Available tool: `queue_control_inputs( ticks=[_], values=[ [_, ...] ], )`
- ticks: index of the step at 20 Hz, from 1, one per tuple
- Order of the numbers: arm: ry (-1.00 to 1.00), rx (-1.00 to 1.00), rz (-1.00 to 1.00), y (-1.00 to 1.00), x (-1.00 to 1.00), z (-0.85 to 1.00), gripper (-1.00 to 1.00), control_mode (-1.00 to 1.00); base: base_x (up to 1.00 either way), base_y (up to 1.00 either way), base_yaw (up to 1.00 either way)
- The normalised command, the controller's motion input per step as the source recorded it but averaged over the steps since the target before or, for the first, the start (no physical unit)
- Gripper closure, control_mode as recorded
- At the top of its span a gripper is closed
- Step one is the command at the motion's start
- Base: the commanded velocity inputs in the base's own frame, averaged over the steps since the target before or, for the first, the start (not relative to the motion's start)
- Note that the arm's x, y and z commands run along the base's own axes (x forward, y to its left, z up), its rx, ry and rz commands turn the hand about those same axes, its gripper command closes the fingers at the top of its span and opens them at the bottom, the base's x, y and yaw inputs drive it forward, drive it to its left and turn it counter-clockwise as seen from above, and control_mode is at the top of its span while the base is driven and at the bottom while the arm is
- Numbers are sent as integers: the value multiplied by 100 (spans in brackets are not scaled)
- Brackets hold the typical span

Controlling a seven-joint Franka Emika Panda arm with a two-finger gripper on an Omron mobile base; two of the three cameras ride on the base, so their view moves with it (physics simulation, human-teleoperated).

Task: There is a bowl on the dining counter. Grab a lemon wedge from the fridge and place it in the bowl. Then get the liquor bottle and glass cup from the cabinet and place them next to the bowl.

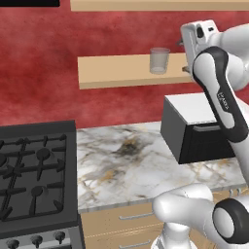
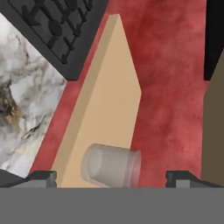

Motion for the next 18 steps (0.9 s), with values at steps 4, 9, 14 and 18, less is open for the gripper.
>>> queue_control_inputs(
  ticks=[4, 9, 14, 18],
  values=[
    [5, -10, 0, 9, 39, 0, -100, -100, 0, 0, 0],
    [1, -8, 0, 9, 28, 0, -100, -100, 0, 0, 0],
    [0, -6, 0, 11, 16, 0, -100, -100, 0, 0, 0],
    [0, -5, 0, 11, 13, -1, -100, -100, 0, 0, 0]
  ],
)
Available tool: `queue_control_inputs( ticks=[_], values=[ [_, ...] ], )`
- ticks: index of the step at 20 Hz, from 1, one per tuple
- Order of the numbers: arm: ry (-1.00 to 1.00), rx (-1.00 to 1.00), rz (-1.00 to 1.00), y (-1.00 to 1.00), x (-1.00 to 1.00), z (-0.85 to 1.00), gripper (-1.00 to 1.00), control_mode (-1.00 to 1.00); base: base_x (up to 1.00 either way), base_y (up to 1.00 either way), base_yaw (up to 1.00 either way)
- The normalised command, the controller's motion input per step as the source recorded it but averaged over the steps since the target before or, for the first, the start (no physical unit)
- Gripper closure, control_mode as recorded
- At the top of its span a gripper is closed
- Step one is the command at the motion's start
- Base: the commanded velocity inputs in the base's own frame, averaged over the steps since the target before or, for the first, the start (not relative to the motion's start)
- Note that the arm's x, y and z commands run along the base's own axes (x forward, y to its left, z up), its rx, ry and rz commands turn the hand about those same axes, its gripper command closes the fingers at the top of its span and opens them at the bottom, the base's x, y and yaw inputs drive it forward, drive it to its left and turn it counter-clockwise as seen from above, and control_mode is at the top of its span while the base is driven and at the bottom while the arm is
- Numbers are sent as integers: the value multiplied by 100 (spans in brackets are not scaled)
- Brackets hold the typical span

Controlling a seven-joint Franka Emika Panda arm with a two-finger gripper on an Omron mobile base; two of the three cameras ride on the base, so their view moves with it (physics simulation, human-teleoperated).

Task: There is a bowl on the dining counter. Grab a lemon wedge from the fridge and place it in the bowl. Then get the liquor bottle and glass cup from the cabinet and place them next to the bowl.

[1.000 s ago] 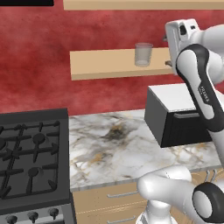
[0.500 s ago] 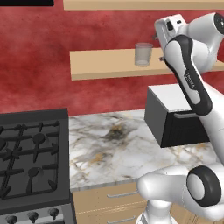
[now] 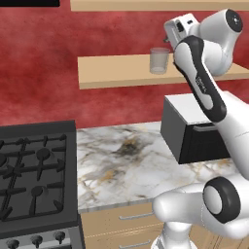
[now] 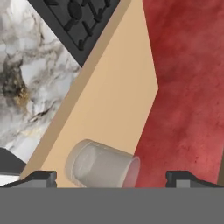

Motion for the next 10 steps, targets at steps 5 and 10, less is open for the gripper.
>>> queue_control_inputs(
  ticks=[5, 10],
  values=[
    [0, -4, 0, 10, 13, 0, -100, -100, 0, 0, 0],
    [0, -1, 0, 2, 5, -4, -100, -100, 0, 0, 0]
  ],
)
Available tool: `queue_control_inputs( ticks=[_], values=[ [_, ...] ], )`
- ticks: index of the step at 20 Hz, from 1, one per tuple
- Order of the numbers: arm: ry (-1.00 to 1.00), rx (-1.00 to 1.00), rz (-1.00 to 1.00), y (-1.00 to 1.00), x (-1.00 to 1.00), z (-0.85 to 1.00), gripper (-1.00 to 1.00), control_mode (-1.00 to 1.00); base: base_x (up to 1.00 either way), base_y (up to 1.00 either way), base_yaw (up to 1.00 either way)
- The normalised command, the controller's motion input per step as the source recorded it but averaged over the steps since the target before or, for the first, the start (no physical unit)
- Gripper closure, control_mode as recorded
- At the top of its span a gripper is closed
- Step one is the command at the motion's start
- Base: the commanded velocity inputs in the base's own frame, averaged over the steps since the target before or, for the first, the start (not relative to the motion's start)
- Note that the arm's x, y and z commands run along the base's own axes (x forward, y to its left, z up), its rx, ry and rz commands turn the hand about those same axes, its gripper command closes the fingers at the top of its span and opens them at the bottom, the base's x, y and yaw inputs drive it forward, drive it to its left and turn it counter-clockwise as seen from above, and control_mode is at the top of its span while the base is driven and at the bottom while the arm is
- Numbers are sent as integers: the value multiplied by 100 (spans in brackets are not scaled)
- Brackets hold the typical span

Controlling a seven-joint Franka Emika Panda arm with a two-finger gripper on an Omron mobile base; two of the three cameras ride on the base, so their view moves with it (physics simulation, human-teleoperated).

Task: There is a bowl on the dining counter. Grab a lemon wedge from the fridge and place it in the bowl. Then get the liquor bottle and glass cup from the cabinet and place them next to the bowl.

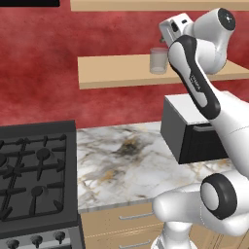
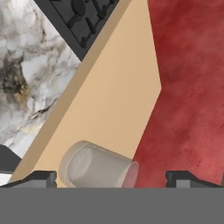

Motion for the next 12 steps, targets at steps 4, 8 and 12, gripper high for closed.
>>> queue_control_inputs(
  ticks=[4, 8, 12],
  values=[
    [0, 0, 0, 0, 3, -9, -100, -100, 0, 0, 0],
    [0, 0, 0, 0, 7, -10, -100, -100, 0, 0, 0],
    [0, 0, 0, 0, 13, -9, -100, -100, 0, 0, 0]
  ],
)
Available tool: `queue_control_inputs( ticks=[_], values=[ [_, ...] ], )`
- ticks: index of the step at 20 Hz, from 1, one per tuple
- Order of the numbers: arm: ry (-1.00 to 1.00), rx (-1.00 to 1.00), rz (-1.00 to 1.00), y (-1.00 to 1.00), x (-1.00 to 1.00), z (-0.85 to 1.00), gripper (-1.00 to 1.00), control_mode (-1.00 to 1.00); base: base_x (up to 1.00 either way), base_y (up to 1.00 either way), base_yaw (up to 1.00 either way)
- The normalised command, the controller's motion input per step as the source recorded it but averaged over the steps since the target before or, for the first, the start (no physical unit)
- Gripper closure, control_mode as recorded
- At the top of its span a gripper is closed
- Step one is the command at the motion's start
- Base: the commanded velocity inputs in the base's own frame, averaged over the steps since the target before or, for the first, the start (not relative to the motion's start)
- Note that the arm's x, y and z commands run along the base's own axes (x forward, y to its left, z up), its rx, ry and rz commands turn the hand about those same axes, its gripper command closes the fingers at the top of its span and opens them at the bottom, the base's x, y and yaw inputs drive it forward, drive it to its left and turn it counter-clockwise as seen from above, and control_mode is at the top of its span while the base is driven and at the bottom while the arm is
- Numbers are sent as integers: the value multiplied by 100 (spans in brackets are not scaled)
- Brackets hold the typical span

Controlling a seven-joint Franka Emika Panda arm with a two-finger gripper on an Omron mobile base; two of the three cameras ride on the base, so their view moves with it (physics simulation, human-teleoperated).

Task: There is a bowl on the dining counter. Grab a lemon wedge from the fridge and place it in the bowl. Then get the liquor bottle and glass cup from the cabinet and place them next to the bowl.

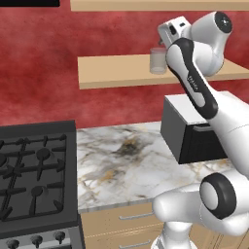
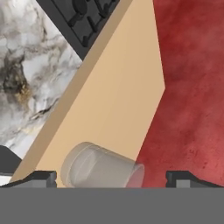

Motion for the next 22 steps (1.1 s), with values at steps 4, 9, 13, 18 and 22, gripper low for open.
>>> queue_control_inputs(
  ticks=[4, 9, 13, 18, 22],
  values=[
    [0, 0, 0, 0, 19, -8, -100, -100, 0, 0, 0],
    [0, 0, 0, 0, 17, -8, -100, -100, 0, 0, 0],
    [0, 0, 0, -2, 17, -8, -100, -100, 0, 0, 0],
    [0, 0, 0, -8, 15, -9, -100, -100, 0, 0, 0],
    [0, 0, 0, -12, 15, -8, -100, -100, 0, 0, 0]
  ],
)
